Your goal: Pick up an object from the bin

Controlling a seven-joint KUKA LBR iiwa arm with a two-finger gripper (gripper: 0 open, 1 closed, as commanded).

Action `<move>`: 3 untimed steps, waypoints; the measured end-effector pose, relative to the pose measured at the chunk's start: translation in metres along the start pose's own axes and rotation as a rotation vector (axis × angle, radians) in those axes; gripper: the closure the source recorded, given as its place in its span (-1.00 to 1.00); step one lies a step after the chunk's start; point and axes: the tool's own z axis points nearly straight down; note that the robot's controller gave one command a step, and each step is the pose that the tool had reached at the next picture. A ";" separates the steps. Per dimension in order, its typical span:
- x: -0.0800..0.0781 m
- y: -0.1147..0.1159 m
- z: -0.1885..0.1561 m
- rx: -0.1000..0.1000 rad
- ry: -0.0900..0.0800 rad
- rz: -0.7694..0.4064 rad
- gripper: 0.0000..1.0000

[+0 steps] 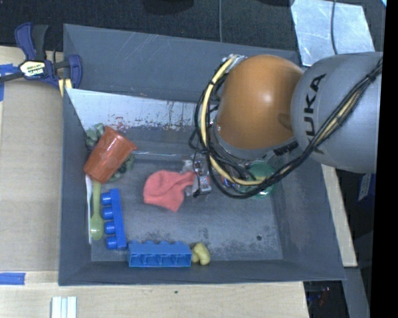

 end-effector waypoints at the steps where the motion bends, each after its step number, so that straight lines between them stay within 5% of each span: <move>1: -0.015 -0.003 -0.015 0.000 -0.019 -0.037 1.00; 2: -0.026 0.002 0.030 0.000 -0.010 -0.153 1.00; 3: -0.025 0.002 -0.025 0.000 -0.008 -0.155 1.00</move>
Offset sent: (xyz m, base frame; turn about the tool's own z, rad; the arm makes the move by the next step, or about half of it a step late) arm 0.0296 0.0106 -0.0336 -0.1659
